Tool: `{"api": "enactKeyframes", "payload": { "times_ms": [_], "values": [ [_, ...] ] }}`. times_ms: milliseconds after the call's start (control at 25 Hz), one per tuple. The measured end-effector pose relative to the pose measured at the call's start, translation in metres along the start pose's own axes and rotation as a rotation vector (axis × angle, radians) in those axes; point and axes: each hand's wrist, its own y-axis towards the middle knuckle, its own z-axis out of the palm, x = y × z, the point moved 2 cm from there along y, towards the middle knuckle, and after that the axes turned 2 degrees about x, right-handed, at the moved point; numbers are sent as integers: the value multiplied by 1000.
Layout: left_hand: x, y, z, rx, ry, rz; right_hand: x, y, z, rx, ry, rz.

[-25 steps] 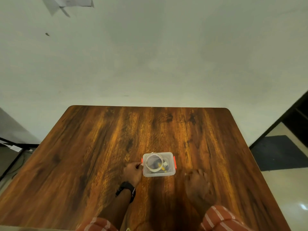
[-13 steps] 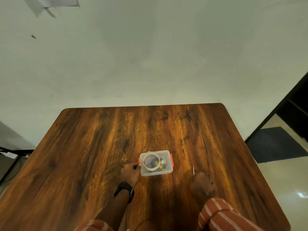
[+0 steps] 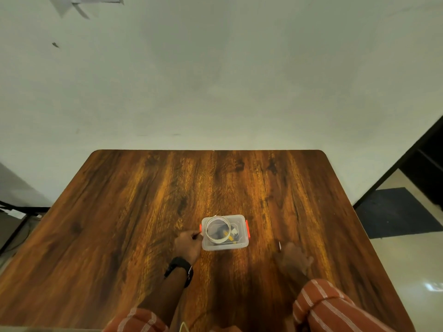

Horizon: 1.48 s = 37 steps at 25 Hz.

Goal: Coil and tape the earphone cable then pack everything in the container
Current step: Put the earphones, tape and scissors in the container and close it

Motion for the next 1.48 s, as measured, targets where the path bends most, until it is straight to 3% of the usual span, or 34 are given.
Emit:
{"api": "enactKeyframes", "payload": {
  "times_ms": [200,480,560,760,920,1160,1320,1480],
  "values": [
    [0,-1,0,-14,-11,2,6,11,-8,41,-212,-72],
    [1,-2,0,1,-30,-12,9,27,-8,122,-240,-40],
    [2,-1,0,3,-34,-15,13,32,-8,152,-158,-54],
    [-3,-3,-3,-9,-25,-19,68,37,-40,219,419,-96],
    [-5,-6,-4,7,-36,-25,111,40,-35,288,408,-163],
    [-7,-7,-9,37,-20,-29,118,49,-3,226,381,-124],
    [-3,-1,-11,35,-47,-46,107,39,-1,110,579,-121],
    [-7,4,-4,43,-76,-68,91,34,14,92,671,3]
  ]
}}
